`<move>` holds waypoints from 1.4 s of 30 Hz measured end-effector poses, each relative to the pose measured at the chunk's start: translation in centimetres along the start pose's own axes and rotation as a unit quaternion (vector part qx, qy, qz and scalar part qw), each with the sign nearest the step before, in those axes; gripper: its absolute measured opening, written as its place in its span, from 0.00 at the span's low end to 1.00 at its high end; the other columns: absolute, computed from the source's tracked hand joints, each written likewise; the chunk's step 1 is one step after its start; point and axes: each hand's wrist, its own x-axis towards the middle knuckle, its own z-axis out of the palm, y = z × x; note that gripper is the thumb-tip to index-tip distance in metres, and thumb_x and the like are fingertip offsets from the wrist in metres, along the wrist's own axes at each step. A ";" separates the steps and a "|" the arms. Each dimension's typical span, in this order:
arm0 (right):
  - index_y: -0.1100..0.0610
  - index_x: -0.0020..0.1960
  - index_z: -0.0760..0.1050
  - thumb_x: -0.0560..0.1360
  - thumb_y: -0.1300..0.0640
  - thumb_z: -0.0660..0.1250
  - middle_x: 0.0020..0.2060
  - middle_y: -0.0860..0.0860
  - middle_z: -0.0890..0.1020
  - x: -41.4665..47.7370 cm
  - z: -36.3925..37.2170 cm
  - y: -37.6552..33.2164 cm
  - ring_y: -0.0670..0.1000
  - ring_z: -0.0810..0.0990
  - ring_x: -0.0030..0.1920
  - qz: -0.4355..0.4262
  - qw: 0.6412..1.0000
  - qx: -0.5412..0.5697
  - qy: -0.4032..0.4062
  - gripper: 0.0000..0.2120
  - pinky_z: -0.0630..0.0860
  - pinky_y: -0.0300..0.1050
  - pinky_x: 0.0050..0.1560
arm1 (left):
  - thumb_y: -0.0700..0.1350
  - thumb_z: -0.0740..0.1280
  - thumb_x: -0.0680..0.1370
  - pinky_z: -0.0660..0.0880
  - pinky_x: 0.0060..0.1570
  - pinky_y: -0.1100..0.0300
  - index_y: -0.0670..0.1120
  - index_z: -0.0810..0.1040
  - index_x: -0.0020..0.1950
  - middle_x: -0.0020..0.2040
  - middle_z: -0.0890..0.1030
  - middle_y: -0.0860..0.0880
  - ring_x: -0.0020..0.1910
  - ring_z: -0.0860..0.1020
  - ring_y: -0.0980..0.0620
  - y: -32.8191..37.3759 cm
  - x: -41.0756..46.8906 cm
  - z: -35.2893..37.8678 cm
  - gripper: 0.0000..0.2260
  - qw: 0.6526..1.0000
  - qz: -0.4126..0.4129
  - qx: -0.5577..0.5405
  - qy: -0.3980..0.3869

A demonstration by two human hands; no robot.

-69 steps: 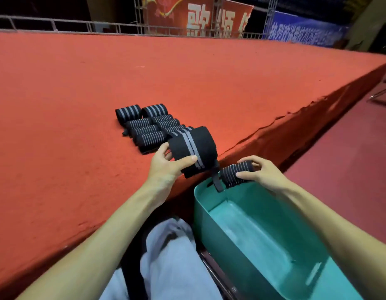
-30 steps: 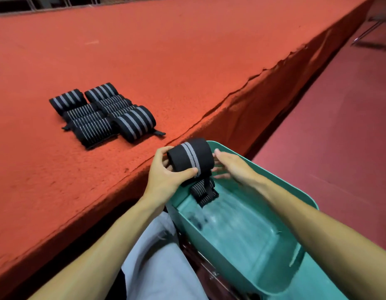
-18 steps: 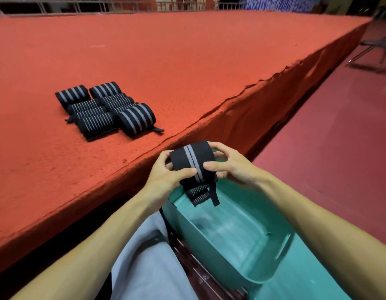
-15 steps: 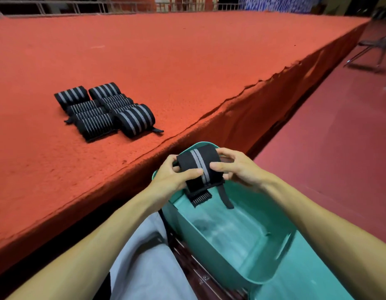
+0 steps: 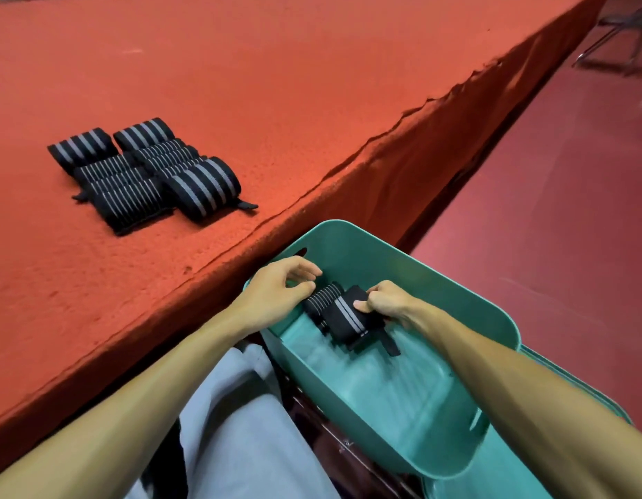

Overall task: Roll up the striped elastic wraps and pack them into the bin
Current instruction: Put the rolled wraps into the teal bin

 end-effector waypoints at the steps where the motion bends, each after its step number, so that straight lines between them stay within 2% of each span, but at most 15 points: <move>1: 0.63 0.36 0.70 0.75 0.59 0.69 0.32 0.55 0.71 0.5 0.4 0.3 0.51 0.67 0.28 0.007 1.000 -0.007 0.003 0.13 0.62 0.39 0.27 | 0.39 0.67 0.77 0.73 0.59 0.56 0.52 0.80 0.51 0.50 0.82 0.53 0.51 0.79 0.56 -0.2 0.1 0.0 0.08 1.000 0.006 -0.007 0.002; 4: 0.66 0.43 0.75 0.76 0.61 0.67 0.39 0.59 0.80 1.6 1.3 1.0 0.54 0.75 0.35 0.010 1.000 -0.012 0.003 0.08 0.70 0.41 0.30 | 0.38 0.66 0.77 0.74 0.59 0.57 0.51 0.80 0.50 0.49 0.83 0.53 0.51 0.80 0.56 -0.5 0.4 0.0 0.09 0.999 0.016 -0.034 0.006; 6: 0.68 0.56 0.77 0.77 0.61 0.66 0.53 0.62 0.82 2.1 1.7 1.4 0.58 0.81 0.48 -0.001 1.000 -0.016 -0.004 0.12 0.79 0.50 0.48 | 0.36 0.64 0.77 0.73 0.58 0.59 0.51 0.80 0.49 0.48 0.83 0.54 0.51 0.79 0.58 -0.6 0.5 -0.1 0.11 0.999 0.018 -0.043 0.010; 8: 0.63 0.61 0.77 0.77 0.59 0.67 0.56 0.57 0.82 2.0 1.8 1.6 0.56 0.80 0.56 -0.028 0.997 -0.069 0.011 0.14 0.75 0.49 0.61 | 0.35 0.64 0.77 0.72 0.58 0.60 0.53 0.80 0.49 0.48 0.83 0.54 0.51 0.79 0.58 -0.7 0.5 -0.1 0.13 0.999 0.018 -0.049 0.010; 10: 0.60 0.60 0.78 0.77 0.55 0.68 0.55 0.55 0.82 1.8 1.6 1.6 0.55 0.79 0.57 -0.055 0.986 -0.150 0.050 0.14 0.73 0.45 0.60 | 0.35 0.64 0.77 0.72 0.58 0.60 0.54 0.80 0.48 0.48 0.83 0.54 0.52 0.79 0.57 -0.7 0.4 -0.1 0.13 0.998 0.020 -0.052 0.008; 13: 0.62 0.54 0.78 0.75 0.54 0.70 0.52 0.59 0.82 1.2 1.3 1.1 0.60 0.80 0.53 -0.078 0.960 -0.257 0.083 0.13 0.76 0.48 0.54 | 0.35 0.64 0.77 0.72 0.57 0.61 0.53 0.80 0.49 0.48 0.83 0.53 0.52 0.79 0.57 -0.4 0.2 -0.4 0.13 0.998 0.031 -0.056 0.014; 17: 0.61 0.56 0.76 0.75 0.58 0.67 0.53 0.59 0.81 -0.6 1.0 -1.0 0.62 0.79 0.53 -0.126 0.907 -0.386 0.110 0.11 0.78 0.51 0.53 | 0.36 0.65 0.77 0.73 0.54 0.62 0.51 0.80 0.50 0.48 0.83 0.52 0.51 0.80 0.55 0.9 -0.6 -1.6 0.11 0.995 0.056 -0.073 0.030; 21: 0.58 0.58 0.76 0.75 0.56 0.63 0.57 0.57 0.80 -2.6 0.3 -4.4 0.60 0.78 0.57 -0.195 0.898 -0.379 0.110 0.13 0.76 0.50 0.56 | 0.36 0.66 0.75 0.77 0.39 0.55 0.43 0.80 0.52 0.46 0.83 0.44 0.41 0.81 0.49 2.6 -2.3 -4.0 0.08 0.985 0.089 -0.148 0.018; 24: 0.57 0.61 0.77 0.75 0.57 0.63 0.60 0.54 0.80 -4.6 0.1 -7.9 0.56 0.77 0.61 -0.288 0.882 -0.354 0.119 0.15 0.74 0.50 0.61 | 0.39 0.65 0.71 0.75 0.32 0.59 0.42 0.79 0.52 0.44 0.83 0.43 0.38 0.80 0.49 3.2 -3.9 -6.6 0.11 0.978 0.103 -0.176 0.043; 28: 0.57 0.58 0.79 0.75 0.58 0.64 0.54 0.54 0.81 -7.7 1.1 -13.4 0.55 0.78 0.56 -0.404 0.846 -0.313 0.151 0.13 0.74 0.51 0.59 | 0.40 0.65 0.70 0.74 0.35 0.59 0.45 0.80 0.48 0.40 0.83 0.47 0.38 0.79 0.50 2.3 -5.9 -10.7 0.09 0.972 0.086 -0.171 0.134; 31: 0.57 0.60 0.78 0.77 0.55 0.65 0.52 0.51 0.82 -9.7 3.1 -17.6 0.50 0.79 0.53 -0.485 0.818 -0.286 0.117 0.13 0.73 0.43 0.56 | 0.34 0.65 0.74 0.73 0.38 0.59 0.46 0.80 0.46 0.37 0.82 0.50 0.36 0.78 0.55 0.4 -7.0 -13.5 0.08 0.965 0.058 -0.138 0.216; 35: 0.56 0.57 0.79 0.77 0.52 0.65 0.48 0.48 0.81 -10.2 6.4 -22.2 0.48 0.78 0.48 -0.546 0.787 -0.279 0.073 0.12 0.73 0.43 0.50 | 0.32 0.63 0.76 0.70 0.37 0.71 0.46 0.79 0.44 0.39 0.81 0.45 0.33 0.76 0.61 -3.4 -7.3 -16.8 0.10 0.951 0.019 -0.079 0.299; 37: 0.55 0.55 0.79 0.77 0.53 0.64 0.44 0.46 0.77 -9.3 8.0 -23.8 0.46 0.75 0.45 -0.556 0.775 -0.292 0.072 0.10 0.70 0.41 0.49 | 0.33 0.64 0.76 0.70 0.42 0.71 0.47 0.79 0.47 0.44 0.79 0.46 0.38 0.76 0.62 -5.4 -6.9 -18.1 0.09 0.941 0.004 -0.028 0.338; 40: 0.53 0.53 0.79 0.77 0.53 0.63 0.44 0.45 0.76 -7.7 9.7 -25.4 0.45 0.72 0.44 -0.564 0.764 -0.304 0.078 0.09 0.69 0.41 0.50 | 0.35 0.67 0.74 0.70 0.59 0.57 0.46 0.78 0.57 0.55 0.75 0.49 0.53 0.75 0.51 -7.5 -5.2 -19.3 0.13 0.934 0.001 0.074 0.351; 42: 0.53 0.53 0.79 0.78 0.52 0.62 0.47 0.47 0.80 -7.0 10.2 -26.1 0.47 0.75 0.48 -0.560 0.767 -0.305 0.077 0.09 0.72 0.44 0.52 | 0.42 0.67 0.76 0.66 0.63 0.51 0.46 0.75 0.64 0.60 0.74 0.49 0.60 0.72 0.47 -7.9 -3.7 -20.0 0.15 0.930 -0.033 0.150 0.334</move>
